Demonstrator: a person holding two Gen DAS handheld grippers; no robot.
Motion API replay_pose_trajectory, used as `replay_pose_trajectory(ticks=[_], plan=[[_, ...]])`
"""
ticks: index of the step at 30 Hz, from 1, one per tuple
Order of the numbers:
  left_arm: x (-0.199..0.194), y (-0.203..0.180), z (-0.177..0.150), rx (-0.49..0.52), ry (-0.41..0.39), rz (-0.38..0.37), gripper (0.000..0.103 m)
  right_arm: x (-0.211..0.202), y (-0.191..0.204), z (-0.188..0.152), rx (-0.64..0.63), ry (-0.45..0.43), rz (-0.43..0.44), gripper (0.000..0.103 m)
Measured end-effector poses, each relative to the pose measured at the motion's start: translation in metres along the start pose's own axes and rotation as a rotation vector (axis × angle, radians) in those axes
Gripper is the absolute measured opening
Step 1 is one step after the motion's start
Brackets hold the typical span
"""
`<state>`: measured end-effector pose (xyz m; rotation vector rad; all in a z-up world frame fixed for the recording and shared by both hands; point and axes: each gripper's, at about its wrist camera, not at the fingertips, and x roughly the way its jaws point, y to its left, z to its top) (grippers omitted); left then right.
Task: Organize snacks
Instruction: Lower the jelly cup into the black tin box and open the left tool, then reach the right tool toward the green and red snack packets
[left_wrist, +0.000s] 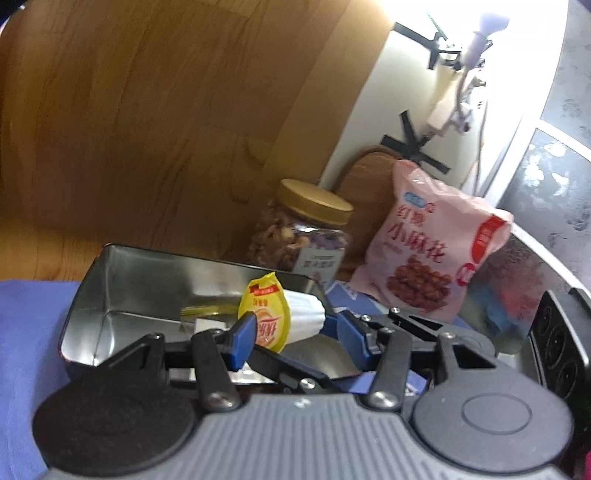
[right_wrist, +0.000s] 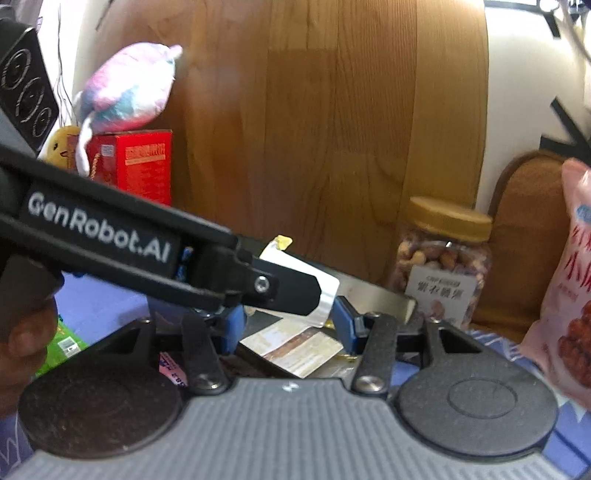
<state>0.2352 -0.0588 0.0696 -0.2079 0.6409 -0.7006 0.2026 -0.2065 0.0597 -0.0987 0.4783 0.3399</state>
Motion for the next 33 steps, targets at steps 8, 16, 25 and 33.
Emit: replay_pose_trajectory(ticks=[8, 16, 25, 33], plan=[[-0.022, 0.013, -0.002, -0.045, -0.049, 0.053, 0.060, 0.003, 0.015, 0.008, 0.029, -0.014, 0.035, 0.055], [-0.106, 0.025, -0.053, -0.113, -0.133, 0.005, 0.062, -0.059, 0.022, -0.014, 0.061, -0.032, 0.107, 0.055], [-0.143, 0.055, -0.134, -0.239, -0.075, 0.088, 0.062, -0.029, 0.033, -0.050, 0.090, 0.184, 0.095, 0.058], [-0.145, 0.069, -0.143, -0.275, -0.107, 0.098, 0.062, -0.012, 0.033, -0.048, 0.220, 0.251, 0.166, 0.057]])
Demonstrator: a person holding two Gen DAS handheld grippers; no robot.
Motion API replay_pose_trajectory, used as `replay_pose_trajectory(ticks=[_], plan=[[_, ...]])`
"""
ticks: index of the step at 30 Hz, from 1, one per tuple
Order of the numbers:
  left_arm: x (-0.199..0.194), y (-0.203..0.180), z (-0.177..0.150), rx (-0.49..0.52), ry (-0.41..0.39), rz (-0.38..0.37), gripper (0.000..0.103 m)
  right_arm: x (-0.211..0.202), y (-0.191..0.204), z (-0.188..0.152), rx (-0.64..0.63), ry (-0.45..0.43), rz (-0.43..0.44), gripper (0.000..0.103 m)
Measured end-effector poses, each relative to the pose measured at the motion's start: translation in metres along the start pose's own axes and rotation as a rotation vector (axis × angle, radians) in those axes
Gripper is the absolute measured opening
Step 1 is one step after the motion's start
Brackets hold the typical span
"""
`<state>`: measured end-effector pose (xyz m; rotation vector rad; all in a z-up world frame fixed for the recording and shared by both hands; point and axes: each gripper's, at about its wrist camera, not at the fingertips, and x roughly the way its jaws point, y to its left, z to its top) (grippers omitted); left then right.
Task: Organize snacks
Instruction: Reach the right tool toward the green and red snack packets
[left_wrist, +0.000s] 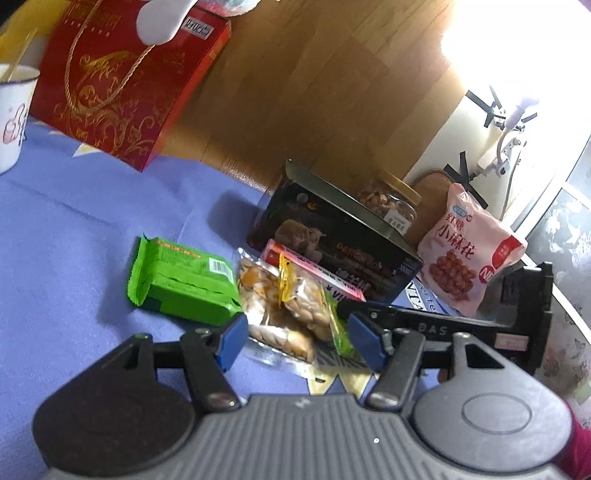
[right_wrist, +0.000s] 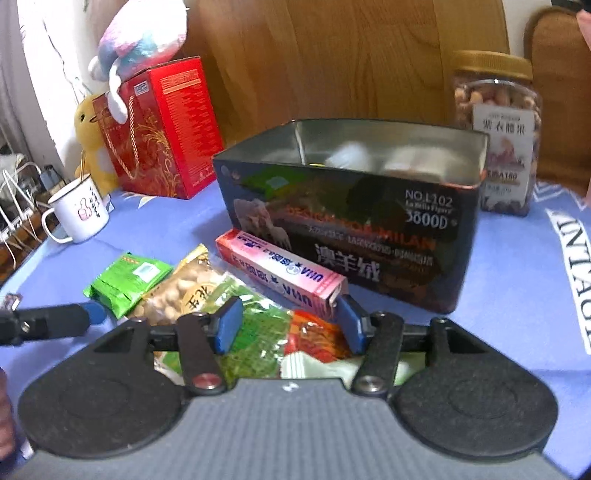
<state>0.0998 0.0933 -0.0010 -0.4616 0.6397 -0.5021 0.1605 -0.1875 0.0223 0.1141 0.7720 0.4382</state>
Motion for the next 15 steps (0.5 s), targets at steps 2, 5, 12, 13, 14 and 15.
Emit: replay_pose_trajectory(ticks=[2, 5, 12, 13, 14, 15], plan=[[0.003, 0.004, -0.001, -0.015, 0.010, -0.003, 0.062, -0.005, 0.007, -0.003, -0.020, 0.003, 0.008, 0.047], [0.001, 0.008, -0.002, -0.035, 0.004, -0.015, 0.062, -0.013, 0.025, -0.011, -0.108, -0.002, 0.007, 0.033], [-0.001, 0.010, -0.002, -0.044, 0.000, -0.024, 0.062, -0.032, 0.065, -0.039, -0.270, 0.017, 0.075, 0.030], [-0.001, 0.010, -0.002, -0.043, 0.000, -0.024, 0.062, -0.033, 0.069, -0.043, -0.283, 0.024, 0.092, 0.031], [-0.001, 0.010, -0.002, -0.043, 0.001, -0.024, 0.062, -0.033, 0.073, -0.046, -0.294, 0.037, 0.111, 0.031], [-0.001, 0.010, -0.002, -0.043, 0.001, -0.025, 0.062, -0.036, 0.077, -0.049, -0.304, 0.044, 0.126, 0.031]])
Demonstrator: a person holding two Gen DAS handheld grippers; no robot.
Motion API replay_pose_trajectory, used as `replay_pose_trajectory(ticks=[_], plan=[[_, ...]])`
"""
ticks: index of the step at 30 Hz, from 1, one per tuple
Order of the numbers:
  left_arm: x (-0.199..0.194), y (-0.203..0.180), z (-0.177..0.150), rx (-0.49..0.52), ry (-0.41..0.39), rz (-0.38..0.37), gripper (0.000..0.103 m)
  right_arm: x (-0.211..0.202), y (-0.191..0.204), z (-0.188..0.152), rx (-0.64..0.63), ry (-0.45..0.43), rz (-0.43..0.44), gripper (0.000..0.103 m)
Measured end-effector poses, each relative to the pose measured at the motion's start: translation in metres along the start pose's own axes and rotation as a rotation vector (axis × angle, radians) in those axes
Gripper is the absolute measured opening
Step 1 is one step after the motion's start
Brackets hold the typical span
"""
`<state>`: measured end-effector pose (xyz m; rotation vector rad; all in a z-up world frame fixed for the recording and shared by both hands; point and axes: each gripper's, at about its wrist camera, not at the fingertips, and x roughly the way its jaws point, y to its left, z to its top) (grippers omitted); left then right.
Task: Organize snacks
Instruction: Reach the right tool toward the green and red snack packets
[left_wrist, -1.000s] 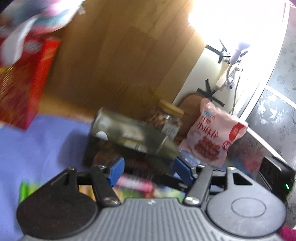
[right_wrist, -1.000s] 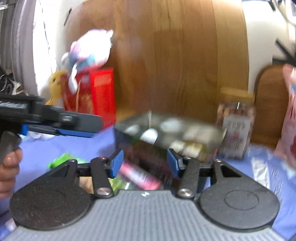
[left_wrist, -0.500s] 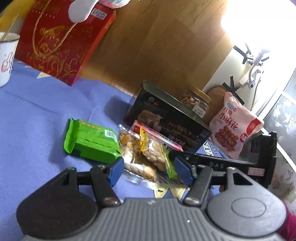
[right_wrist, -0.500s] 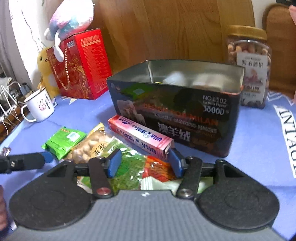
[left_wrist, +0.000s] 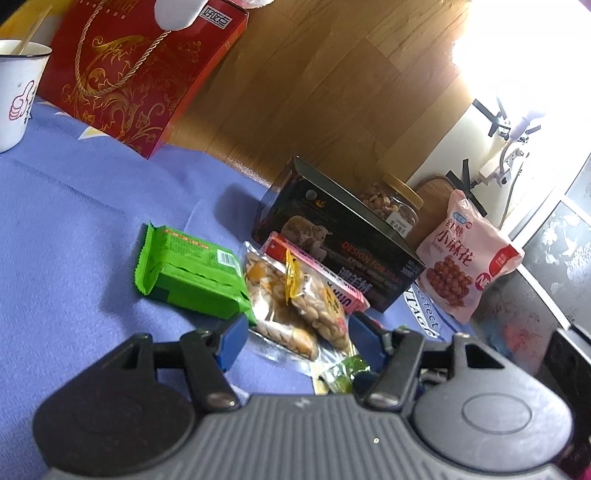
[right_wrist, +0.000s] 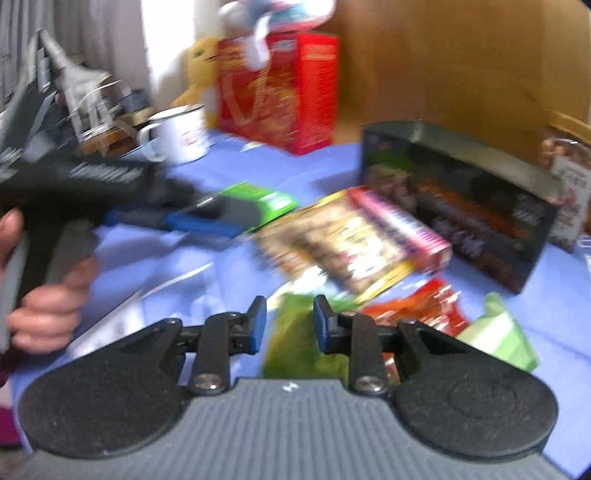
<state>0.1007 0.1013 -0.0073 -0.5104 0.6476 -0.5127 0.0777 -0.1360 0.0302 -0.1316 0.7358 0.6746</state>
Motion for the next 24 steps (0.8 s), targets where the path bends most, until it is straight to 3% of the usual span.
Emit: replay_pose_trajectory(ticks=[4, 9, 17, 20, 24], plan=[[0.000, 0.000, -0.001, 0.000, 0.004, 0.000, 0.062, -0.014, 0.004, -0.001, 0.001, -0.050, -0.019, 0.032], [0.001, 0.000, -0.001, 0.002, 0.009, 0.000, 0.062, -0.036, -0.014, -0.003, 0.075, -0.144, -0.093, 0.045], [0.004, 0.000, -0.001, 0.009, 0.022, 0.002, 0.062, -0.029, -0.050, -0.015, 0.205, -0.090, -0.153, 0.047], [0.004, 0.000, -0.001, 0.007, 0.024, 0.000, 0.062, -0.028, -0.043, -0.016, 0.180, -0.090, -0.144, 0.061], [0.004, 0.000, -0.001, 0.005, 0.024, -0.001, 0.062, -0.026, -0.026, -0.017, 0.105, -0.080, -0.110, 0.061]])
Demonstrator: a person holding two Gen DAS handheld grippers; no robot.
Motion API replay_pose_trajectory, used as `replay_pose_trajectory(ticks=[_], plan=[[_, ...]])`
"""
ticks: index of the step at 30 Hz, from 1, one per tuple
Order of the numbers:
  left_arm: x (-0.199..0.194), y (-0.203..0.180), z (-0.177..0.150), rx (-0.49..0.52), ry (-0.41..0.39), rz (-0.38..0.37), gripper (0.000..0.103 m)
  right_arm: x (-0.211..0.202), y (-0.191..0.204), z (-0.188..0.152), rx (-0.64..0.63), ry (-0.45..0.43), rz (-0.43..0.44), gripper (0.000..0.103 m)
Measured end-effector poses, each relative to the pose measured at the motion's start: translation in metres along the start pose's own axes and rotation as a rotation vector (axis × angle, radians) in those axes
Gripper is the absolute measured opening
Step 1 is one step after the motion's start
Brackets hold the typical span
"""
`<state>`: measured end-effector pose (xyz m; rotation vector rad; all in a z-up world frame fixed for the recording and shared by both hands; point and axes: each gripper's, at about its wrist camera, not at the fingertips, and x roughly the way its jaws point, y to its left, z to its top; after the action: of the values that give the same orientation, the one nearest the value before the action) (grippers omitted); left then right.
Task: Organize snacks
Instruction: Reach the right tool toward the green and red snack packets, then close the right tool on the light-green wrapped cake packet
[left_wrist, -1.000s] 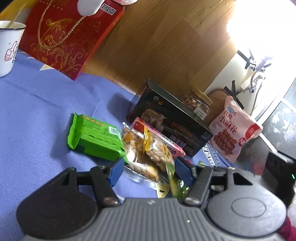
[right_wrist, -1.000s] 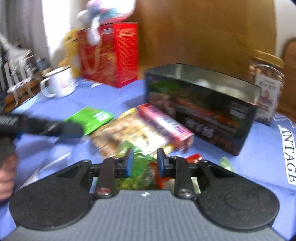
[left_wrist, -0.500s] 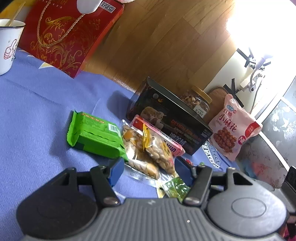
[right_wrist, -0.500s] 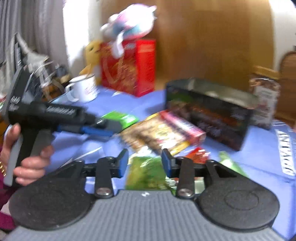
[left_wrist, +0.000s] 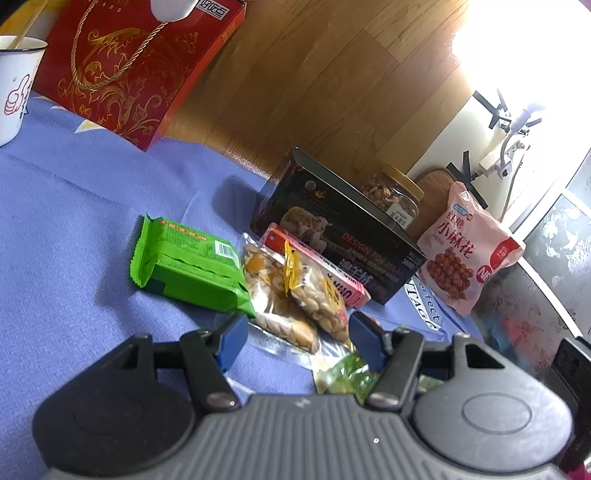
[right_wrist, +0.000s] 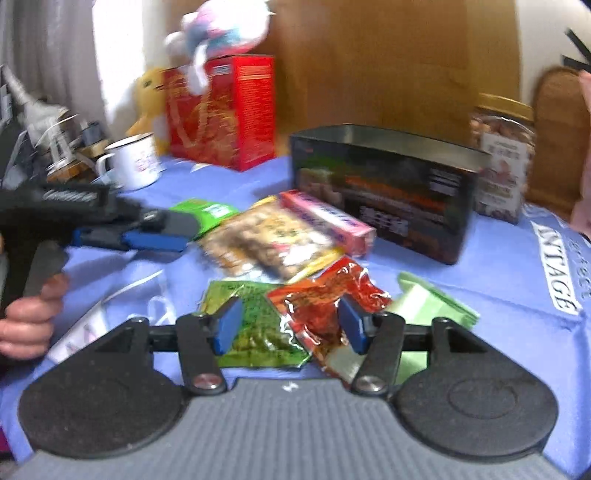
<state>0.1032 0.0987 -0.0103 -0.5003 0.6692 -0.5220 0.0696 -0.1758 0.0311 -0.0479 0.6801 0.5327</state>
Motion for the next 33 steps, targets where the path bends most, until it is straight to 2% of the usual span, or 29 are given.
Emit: replay_pose_trajectory(ticks=[3, 6, 11, 16, 19, 21, 24, 25, 27, 29, 30, 31, 33], plan=[[0.000, 0.001, 0.001, -0.001, 0.000, -0.003, 0.062, -0.003, 0.007, 0.001, -0.009, 0.012, 0.065, 0.060], [-0.001, 0.000, 0.001, -0.001, 0.000, -0.006, 0.062, -0.012, 0.010, 0.002, -0.011, -0.012, 0.072, 0.059], [-0.001, -0.003, 0.000, 0.007, 0.015, -0.049, 0.062, -0.022, 0.000, 0.005, -0.011, -0.065, 0.002, 0.060], [0.001, -0.023, -0.002, 0.064, 0.047, -0.108, 0.062, -0.020, -0.032, 0.004, 0.093, -0.034, -0.044, 0.059], [0.011, -0.043, -0.001, 0.132, 0.087, -0.121, 0.062, -0.028, -0.051, 0.000, 0.153, -0.053, -0.113, 0.060], [0.022, -0.056, 0.002, 0.143, 0.118, -0.123, 0.062, -0.032, -0.064, -0.004, 0.216, -0.061, -0.134, 0.060], [0.038, -0.072, 0.006, 0.133, 0.156, -0.174, 0.062, -0.034, -0.075, -0.013, 0.281, -0.042, -0.136, 0.071], [0.044, -0.078, 0.006, 0.129, 0.167, -0.184, 0.062, -0.032, -0.076, -0.016, 0.294, -0.022, -0.126, 0.080], [0.054, -0.085, 0.005, 0.117, 0.191, -0.197, 0.062, -0.026, -0.073, -0.021, 0.301, 0.006, -0.105, 0.081], [0.063, -0.090, 0.002, 0.111, 0.217, -0.192, 0.062, -0.022, -0.061, -0.025, 0.243, 0.001, -0.115, 0.082], [0.066, -0.092, -0.001, 0.111, 0.228, -0.186, 0.062, -0.019, -0.055, -0.025, 0.200, 0.010, -0.124, 0.080], [0.068, -0.094, -0.004, 0.111, 0.240, -0.183, 0.062, -0.016, -0.049, -0.025, 0.148, 0.012, -0.141, 0.066], [0.068, -0.095, -0.008, 0.111, 0.249, -0.178, 0.062, -0.016, -0.043, -0.026, 0.085, 0.010, -0.170, 0.058]])
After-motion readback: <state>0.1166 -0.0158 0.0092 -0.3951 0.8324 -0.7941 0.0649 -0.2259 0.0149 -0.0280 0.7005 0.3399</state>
